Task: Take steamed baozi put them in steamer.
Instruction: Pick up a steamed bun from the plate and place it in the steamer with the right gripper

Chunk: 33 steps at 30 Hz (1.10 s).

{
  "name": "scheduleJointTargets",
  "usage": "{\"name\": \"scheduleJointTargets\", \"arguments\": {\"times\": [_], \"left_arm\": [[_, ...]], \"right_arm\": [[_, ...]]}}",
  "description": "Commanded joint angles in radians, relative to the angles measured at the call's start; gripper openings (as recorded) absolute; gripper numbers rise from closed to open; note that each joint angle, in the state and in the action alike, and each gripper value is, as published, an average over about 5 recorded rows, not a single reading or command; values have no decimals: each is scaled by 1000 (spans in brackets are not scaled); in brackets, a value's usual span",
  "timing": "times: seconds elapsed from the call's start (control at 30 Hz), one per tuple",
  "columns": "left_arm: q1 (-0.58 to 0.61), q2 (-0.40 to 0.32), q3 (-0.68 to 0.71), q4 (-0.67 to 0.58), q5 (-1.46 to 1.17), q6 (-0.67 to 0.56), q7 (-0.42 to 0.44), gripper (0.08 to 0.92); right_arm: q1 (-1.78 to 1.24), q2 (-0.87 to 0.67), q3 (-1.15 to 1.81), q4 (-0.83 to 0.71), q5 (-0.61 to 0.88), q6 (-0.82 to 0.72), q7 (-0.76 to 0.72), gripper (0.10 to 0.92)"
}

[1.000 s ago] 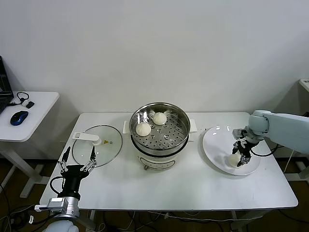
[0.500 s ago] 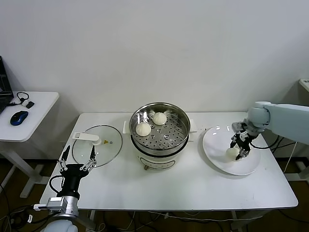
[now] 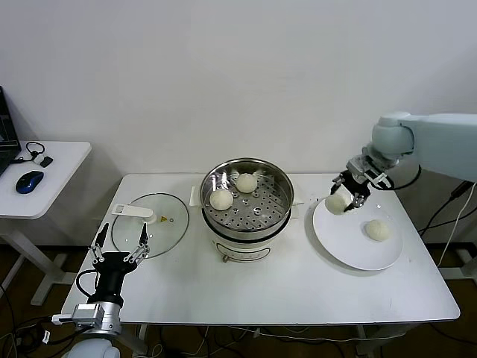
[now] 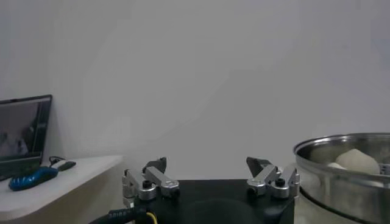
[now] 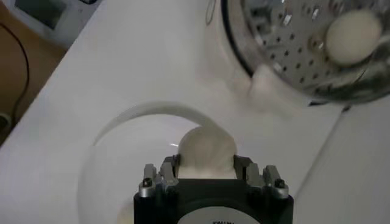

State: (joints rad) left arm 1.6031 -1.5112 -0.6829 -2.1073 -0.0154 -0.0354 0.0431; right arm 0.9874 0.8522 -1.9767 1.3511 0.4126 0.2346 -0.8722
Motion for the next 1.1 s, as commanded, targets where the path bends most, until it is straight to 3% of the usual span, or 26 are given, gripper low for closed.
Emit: {"name": "scheduleJointTargets", "arguments": {"times": [0.03,0.33,0.67,1.1], "left_arm": [[-3,-4,3,1,5,2,0,823],[-5,-10,4,1,7,2,-2,823],[-6,-14,-1,-5,4,5,-2,823],[-4,-10,-21,-2,-16,1,-4,823]], "right_arm": [[191,106,7,160,-129,303,111,602],[116,227,99,210,-221,393,177,615],[-64,380,168,35,-336,481,207,620],[-181,477,170,-141,-354,512,198,619]]}}
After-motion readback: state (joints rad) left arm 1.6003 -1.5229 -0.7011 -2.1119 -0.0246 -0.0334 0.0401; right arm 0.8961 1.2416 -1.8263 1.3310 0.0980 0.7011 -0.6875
